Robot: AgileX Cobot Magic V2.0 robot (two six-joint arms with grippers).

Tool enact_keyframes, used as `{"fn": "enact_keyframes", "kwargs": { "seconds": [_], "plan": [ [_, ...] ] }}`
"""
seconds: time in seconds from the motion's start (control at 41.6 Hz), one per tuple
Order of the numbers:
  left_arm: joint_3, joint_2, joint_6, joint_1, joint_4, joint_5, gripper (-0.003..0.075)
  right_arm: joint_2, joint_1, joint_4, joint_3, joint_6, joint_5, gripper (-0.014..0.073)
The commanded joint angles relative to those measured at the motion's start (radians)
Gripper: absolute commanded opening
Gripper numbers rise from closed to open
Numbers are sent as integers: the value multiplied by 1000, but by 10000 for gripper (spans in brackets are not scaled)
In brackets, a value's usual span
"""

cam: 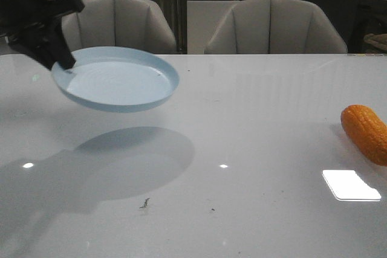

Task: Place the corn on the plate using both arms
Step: 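Lift the plate with the left gripper and carry it toward the table center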

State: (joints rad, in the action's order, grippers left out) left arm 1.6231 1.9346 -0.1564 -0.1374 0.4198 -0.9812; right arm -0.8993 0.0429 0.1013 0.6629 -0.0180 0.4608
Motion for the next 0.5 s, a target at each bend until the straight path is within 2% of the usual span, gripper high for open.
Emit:
{"fn": "enact_keyframes", "kwargs": {
  "seconds": [0.0,0.168,0.48],
  "plan": [
    [75,-67,-6,-43,94,-5,103,6,1,3,36,-3,-71,393],
    [94,-67,-6,-114,160,-15,103,6,1,3,36,-3,-70,393],
    [92,-9,-2,-214,148,-31,103,6,1,3,36,-3,-70,393]
  ]
}}
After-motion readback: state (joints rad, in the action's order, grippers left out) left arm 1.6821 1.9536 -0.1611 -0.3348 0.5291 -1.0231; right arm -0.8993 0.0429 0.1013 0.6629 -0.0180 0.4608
